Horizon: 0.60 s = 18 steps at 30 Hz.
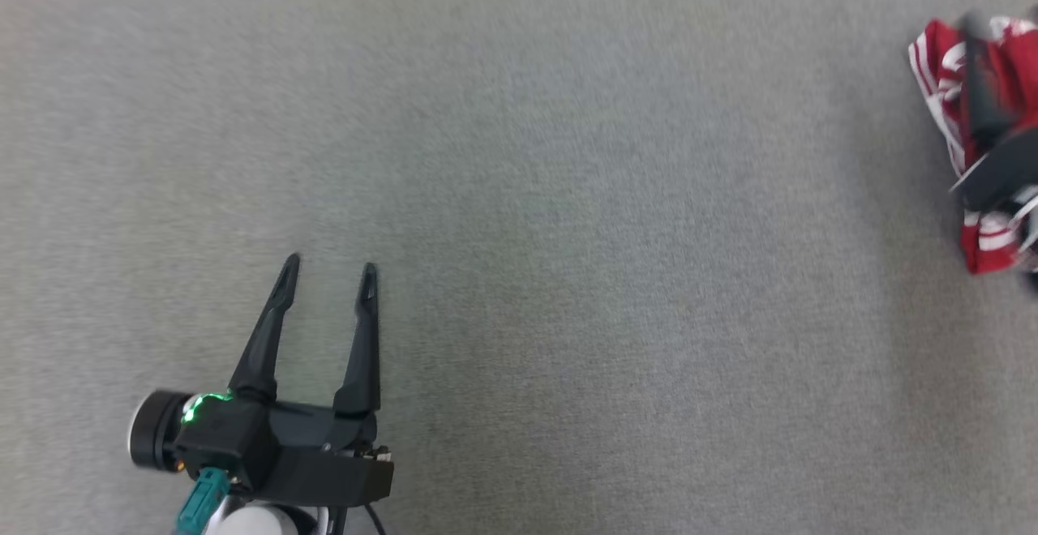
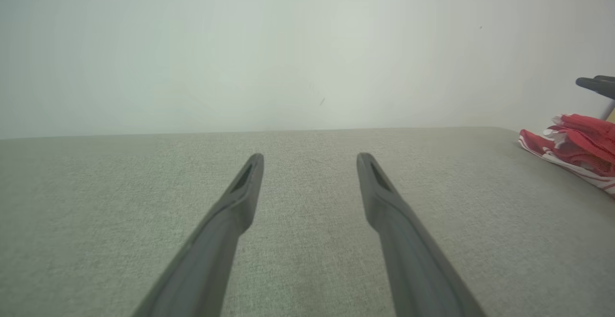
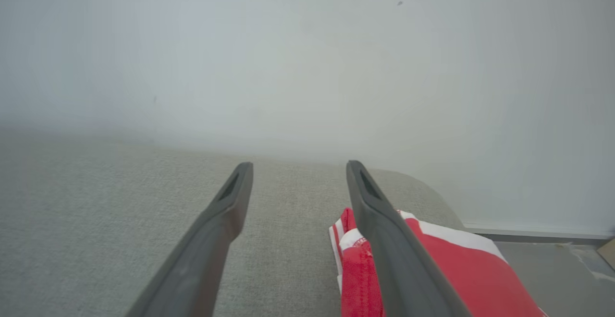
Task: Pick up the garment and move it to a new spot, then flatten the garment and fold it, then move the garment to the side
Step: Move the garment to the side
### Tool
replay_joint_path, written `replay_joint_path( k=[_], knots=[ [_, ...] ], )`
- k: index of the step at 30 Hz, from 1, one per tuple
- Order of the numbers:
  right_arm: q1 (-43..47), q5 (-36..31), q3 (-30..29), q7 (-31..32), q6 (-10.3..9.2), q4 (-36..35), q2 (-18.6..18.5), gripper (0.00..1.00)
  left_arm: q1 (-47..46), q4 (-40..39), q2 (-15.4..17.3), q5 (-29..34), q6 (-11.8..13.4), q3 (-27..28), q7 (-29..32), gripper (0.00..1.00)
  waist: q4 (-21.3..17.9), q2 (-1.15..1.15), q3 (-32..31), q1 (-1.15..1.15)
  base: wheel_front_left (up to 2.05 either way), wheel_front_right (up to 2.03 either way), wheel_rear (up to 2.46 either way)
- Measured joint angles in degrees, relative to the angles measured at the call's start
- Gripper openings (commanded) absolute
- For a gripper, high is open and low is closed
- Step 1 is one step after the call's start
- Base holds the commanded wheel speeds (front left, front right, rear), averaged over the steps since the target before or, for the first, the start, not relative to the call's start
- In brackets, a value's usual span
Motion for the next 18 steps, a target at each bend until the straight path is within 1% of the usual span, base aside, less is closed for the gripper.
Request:
replay_joint_path(
  k=[6, 11, 14, 18],
  knots=[
    [9.58, -0.23, 0.54, -0.49, 0.00, -7.69, 4.69, 1.00, 2.35, 3.07, -0.79, -2.18, 2.23, 1.81, 0.00, 1.00, 1.87, 0.00, -4.12, 0.00, 0.00, 0.00, 0.00],
    [18.07, -4.30, -2.04, -0.57, 0.00, -14.94, 10.00, 1.00, 4.36, 5.46, -1.02, -5.13, 3.45, 2.42, 0.00, 1.00, 3.58, 0.00, -7.92, 0.00, 0.00, 0.00, 0.00],
    [24.31, -6.33, -5.98, -0.57, 0.00, -18.34, 13.85, 1.00, 5.75, 6.17, -1.11, -6.66, 4.09, 2.20, 0.00, 1.00, 4.64, 0.00, -10.38, -0.01, 0.00, 0.00, 0.00],
    [31.13, -12.05, -11.56, -0.58, 0.00, -24.51, 17.92, 1.00, 7.65, 4.78, -1.13, -8.23, 4.81, 2.10, 0.00, 1.00, 6.02, 0.00, -13.75, -0.01, 0.00, 0.00, 0.00]
  ],
)
